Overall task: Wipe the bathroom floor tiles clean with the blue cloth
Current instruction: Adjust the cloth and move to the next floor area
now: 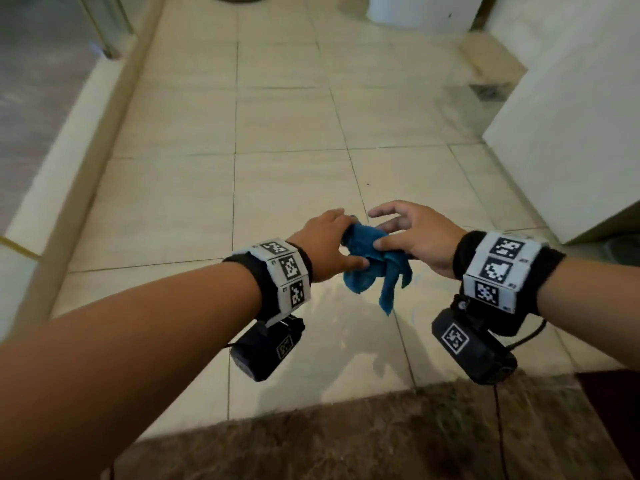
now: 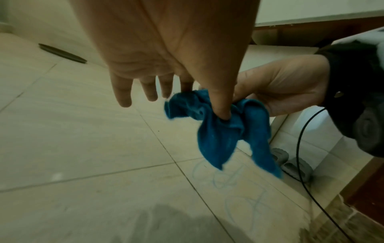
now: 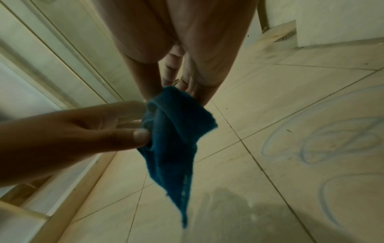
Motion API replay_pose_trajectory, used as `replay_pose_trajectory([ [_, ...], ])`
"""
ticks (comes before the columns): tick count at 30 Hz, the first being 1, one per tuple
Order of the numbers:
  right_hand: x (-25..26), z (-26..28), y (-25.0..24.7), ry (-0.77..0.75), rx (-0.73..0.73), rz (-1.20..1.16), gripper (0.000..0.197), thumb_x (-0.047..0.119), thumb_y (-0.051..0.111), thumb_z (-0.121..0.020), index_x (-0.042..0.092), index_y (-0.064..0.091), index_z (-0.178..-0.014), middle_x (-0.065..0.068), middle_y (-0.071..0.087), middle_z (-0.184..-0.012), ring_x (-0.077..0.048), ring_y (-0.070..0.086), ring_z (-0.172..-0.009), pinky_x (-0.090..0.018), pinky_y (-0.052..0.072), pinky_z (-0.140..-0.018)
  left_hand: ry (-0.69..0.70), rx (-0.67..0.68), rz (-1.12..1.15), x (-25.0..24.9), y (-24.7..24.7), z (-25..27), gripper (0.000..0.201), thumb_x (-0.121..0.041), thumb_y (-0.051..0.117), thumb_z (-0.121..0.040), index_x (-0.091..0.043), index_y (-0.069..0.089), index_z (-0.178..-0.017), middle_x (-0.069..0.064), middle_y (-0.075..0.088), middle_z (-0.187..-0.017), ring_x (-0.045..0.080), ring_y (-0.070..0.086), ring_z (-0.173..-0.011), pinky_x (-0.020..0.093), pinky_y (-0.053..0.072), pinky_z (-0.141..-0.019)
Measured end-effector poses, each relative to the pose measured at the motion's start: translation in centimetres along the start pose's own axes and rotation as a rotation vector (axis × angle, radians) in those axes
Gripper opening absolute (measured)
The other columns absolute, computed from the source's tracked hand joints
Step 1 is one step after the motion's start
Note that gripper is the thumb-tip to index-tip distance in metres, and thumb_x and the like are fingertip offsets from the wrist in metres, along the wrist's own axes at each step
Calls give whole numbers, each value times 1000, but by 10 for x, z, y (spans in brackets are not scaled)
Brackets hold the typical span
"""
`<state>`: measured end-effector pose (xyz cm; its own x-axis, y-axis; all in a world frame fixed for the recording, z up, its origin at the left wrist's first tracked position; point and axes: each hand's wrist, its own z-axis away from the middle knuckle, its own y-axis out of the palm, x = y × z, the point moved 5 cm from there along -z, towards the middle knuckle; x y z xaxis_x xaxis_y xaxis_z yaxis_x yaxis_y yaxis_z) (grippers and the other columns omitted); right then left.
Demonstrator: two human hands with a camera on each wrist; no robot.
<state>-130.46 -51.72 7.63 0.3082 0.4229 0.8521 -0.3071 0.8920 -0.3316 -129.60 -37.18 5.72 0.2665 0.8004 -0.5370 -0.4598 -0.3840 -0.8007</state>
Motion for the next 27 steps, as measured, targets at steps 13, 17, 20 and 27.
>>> replay_pose_trajectory([
  [13,-30,-2,-35,-53,91,589,42,26,72,-80,34,53,-116,13,63,-99,-6,60,-85,-24,48,-78,-98,61,24,-19,8,-22,20,-15,51,-93,-13,50,-113,9,64,-109,21,55,-86,28,43,-73],
  [17,-46,1,-40,-17,106,687,54,27,71,-81,35,47,-128,12,60,-112,-8,59,-95,-21,43,-80,-111,52,166,-10,18,-20,16,-9,46,-93,-17,46,-107,8,66,-106,20,56,-79,26,44,-67],
  [20,-52,0,-31,-15,149,590,60,32,71,-80,37,42,-132,13,58,-116,-8,59,-99,-27,49,-85,-126,58,246,-8,17,-23,15,-9,43,-95,-19,43,-106,8,65,-107,22,60,-81,30,51,-74],
  [27,-56,-11,-16,-112,162,541,19,17,66,-84,25,61,-101,2,69,-98,-16,63,-96,-37,49,-91,-195,91,363,1,22,-19,20,-12,43,-99,-17,47,-118,11,62,-121,29,63,-103,36,55,-82],
])
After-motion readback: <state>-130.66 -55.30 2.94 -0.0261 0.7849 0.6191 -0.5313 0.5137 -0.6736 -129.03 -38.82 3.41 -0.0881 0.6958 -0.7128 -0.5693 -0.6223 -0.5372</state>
